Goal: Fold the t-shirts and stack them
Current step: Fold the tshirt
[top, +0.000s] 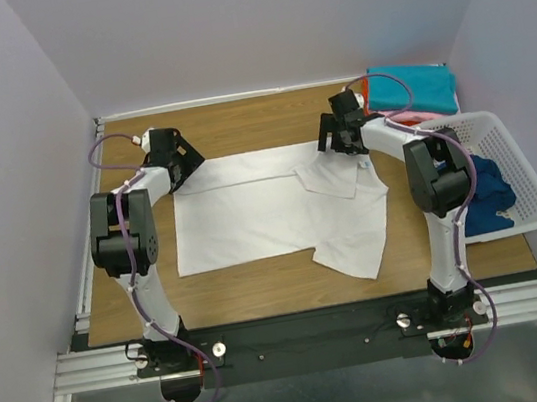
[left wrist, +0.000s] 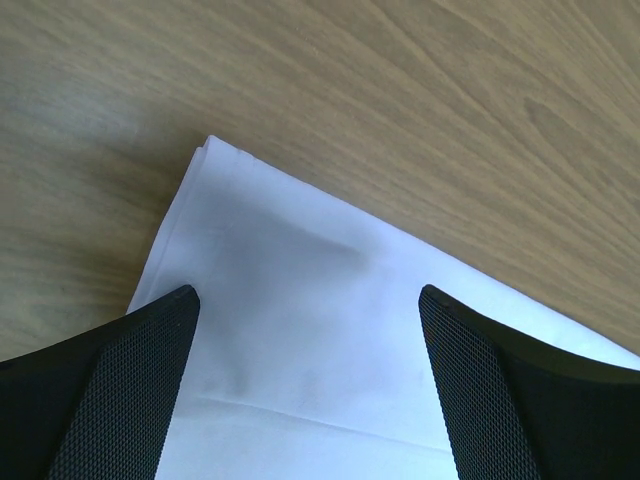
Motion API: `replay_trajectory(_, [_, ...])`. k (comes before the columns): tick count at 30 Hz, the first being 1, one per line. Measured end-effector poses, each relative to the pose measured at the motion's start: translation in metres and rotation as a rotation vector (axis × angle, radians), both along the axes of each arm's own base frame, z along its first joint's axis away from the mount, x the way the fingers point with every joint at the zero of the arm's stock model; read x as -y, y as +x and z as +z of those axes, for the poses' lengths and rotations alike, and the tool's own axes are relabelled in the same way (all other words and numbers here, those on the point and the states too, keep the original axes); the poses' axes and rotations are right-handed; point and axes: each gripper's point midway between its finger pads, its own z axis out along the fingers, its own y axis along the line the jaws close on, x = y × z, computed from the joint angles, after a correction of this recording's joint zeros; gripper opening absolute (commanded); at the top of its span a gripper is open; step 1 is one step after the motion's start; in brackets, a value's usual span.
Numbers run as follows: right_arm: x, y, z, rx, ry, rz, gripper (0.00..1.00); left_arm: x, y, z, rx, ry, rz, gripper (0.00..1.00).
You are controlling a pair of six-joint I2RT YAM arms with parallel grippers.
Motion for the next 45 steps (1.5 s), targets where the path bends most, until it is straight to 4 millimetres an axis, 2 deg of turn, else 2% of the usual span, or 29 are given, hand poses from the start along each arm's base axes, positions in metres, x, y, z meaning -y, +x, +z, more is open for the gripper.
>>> replay_trajectory(12, [0.002,0.066,0.005,0.08,0.043,0.029,1.0,-0.009,0.047,0.003,0.013,0.004,0.024,0.98])
replay_trajectory(15, [0.001,0.072,0.007,0.089,0.051,0.046,1.0,-0.009,0.054,0.005,0.02,0.003,0.023,0.98])
replay_trajectory(21, [-0.001,0.071,0.011,0.09,0.051,0.084,1.0,-0.009,0.053,0.016,0.025,0.007,0.021,0.98])
replay_trajectory(23, [0.0,0.059,0.02,0.088,0.051,0.095,1.0,-0.011,0.043,0.029,0.035,0.01,0.024,0.98])
replay_trajectory(26, [0.006,0.033,0.046,0.099,0.059,0.1,1.0,-0.014,0.014,0.063,0.074,0.014,0.032,0.98])
replay_trajectory(28, [0.01,0.008,0.082,0.147,0.075,0.094,1.0,-0.016,-0.012,0.092,0.127,0.019,0.044,0.98])
replay_trajectory(30, [0.014,-0.01,0.105,0.2,0.095,0.09,1.0,-0.016,-0.034,0.112,0.177,0.017,0.051,0.98])
replay_trajectory(32, [0.018,-0.032,0.123,0.244,0.117,0.082,1.0,-0.017,-0.055,0.119,0.198,0.014,0.065,0.98])
replay_trajectory(33, [0.02,-0.045,0.131,0.274,0.133,0.079,1.0,-0.017,-0.063,0.119,0.206,0.012,0.069,0.98])
replay_trajectory(35, [0.023,-0.066,0.127,0.269,0.15,0.071,1.0,-0.015,-0.094,0.1,0.175,0.006,0.078,0.98])
replay_trajectory(39, [0.029,-0.106,0.101,0.216,0.181,0.045,1.0,-0.011,-0.146,0.058,0.072,-0.011,0.093,0.98])
replay_trajectory(42, [0.032,-0.139,0.079,0.161,0.212,0.022,1.0,-0.013,-0.179,0.034,0.008,-0.025,0.124,0.98])
replay_trajectory(45, [0.034,-0.158,0.075,0.153,0.242,-0.006,1.0,-0.017,-0.206,0.016,-0.055,-0.035,0.166,0.98])
